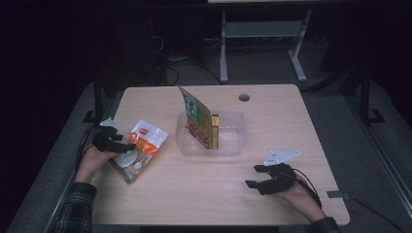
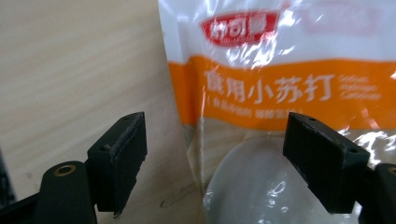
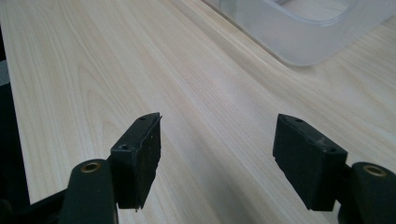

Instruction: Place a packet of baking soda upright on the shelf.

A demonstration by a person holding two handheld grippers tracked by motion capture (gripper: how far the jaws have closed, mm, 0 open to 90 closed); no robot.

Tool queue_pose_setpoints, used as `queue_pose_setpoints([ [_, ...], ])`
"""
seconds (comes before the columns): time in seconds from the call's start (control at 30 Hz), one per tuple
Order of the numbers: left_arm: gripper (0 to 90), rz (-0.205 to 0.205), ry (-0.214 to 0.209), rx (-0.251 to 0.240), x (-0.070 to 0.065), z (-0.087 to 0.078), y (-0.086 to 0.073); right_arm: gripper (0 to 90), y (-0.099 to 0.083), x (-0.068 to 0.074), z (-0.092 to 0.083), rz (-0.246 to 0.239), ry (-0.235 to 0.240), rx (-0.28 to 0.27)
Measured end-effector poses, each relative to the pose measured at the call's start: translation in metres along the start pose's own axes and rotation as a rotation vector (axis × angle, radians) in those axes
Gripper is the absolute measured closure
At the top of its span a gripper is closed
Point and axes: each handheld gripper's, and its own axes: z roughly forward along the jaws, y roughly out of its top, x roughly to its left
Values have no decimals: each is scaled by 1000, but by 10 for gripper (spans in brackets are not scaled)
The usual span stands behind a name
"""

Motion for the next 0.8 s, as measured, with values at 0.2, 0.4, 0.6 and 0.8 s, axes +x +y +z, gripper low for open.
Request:
queue_pose_setpoints([
  [0.2, 329, 1, -80, 16, 6, 5, -4, 318, 0, 0, 1, -2, 2, -1],
  [0.4, 456, 4, -123, 23, 5, 6, -4, 319, 0, 1, 0, 4, 0, -2],
  [0.6, 748, 50, -95, 23, -1, 7, -5, 324, 1, 1, 0, 1, -2, -1],
  [0.8, 886, 5, -103, -12, -1, 4, -8, 327, 1, 1, 0, 0, -2, -3],
])
